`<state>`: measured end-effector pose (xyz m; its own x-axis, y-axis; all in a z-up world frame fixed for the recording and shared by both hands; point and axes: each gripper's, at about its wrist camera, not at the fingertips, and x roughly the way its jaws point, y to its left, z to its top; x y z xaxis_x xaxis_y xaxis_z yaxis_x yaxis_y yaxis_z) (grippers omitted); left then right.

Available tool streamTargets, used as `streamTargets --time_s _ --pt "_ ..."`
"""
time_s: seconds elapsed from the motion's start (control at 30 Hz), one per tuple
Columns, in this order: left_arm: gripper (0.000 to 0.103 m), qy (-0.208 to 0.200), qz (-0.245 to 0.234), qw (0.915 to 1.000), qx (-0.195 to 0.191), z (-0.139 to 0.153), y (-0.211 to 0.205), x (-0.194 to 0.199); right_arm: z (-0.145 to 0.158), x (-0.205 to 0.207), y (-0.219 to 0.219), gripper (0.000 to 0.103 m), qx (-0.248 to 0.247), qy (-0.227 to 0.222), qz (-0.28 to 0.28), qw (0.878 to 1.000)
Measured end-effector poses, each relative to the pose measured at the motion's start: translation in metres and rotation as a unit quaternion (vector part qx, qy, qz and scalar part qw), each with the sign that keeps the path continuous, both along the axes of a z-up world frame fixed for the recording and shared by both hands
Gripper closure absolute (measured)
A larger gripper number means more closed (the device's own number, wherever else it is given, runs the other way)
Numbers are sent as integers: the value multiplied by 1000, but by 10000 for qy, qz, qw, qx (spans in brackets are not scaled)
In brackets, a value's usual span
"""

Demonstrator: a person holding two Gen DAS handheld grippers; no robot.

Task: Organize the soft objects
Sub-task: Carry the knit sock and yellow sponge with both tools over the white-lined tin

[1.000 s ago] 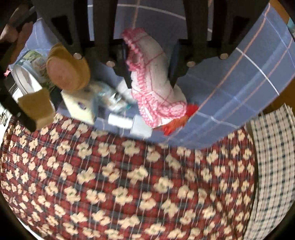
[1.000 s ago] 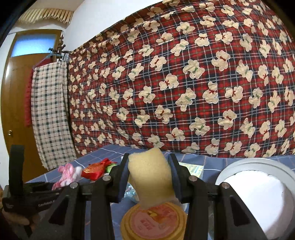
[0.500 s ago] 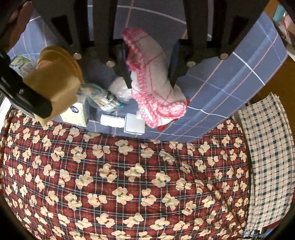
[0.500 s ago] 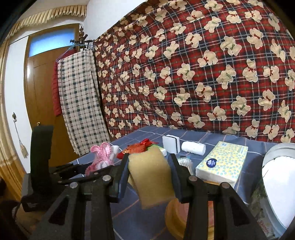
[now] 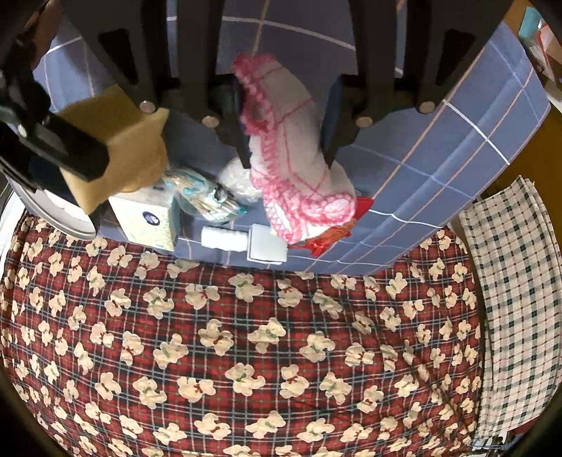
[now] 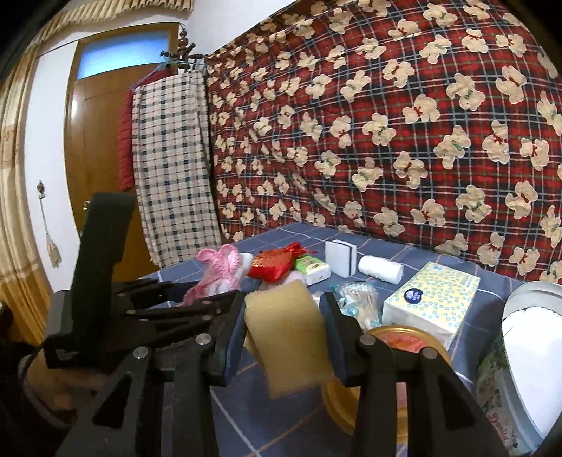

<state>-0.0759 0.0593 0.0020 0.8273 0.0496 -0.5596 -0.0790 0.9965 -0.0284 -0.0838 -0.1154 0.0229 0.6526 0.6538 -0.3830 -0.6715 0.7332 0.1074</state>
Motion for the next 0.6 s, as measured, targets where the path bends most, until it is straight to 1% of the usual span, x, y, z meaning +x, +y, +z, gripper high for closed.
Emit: streamTargets --time_s 0.17,0.23,0.3,0.43,0.57,0.6 --pt "68 4 -96 9999 -35 1 -5 -2 -2 -4 -9 59 -19 52 48 10000" --pt "68 -13 -152 9999 -66 1 -9 -4 -1 -8 -14 59 -34 3 43 10000" --pt "68 -77 -268 9996 -75 1 -15 -8 2 -15 -23 59 -25 -140 -36 9999" --pt "67 -299 -651 9974 -110 6 -30 -14 7 -24 -55 59 221 -235 -253 9992" --pt "67 -544 -984 9934 -210 11 -44 -18 12 -30 -89 59 544 -307 -326 9975" --pt "67 -573 -1038 9927 -227 12 -48 -18 14 -31 -96 59 557 -345 -354 9972"
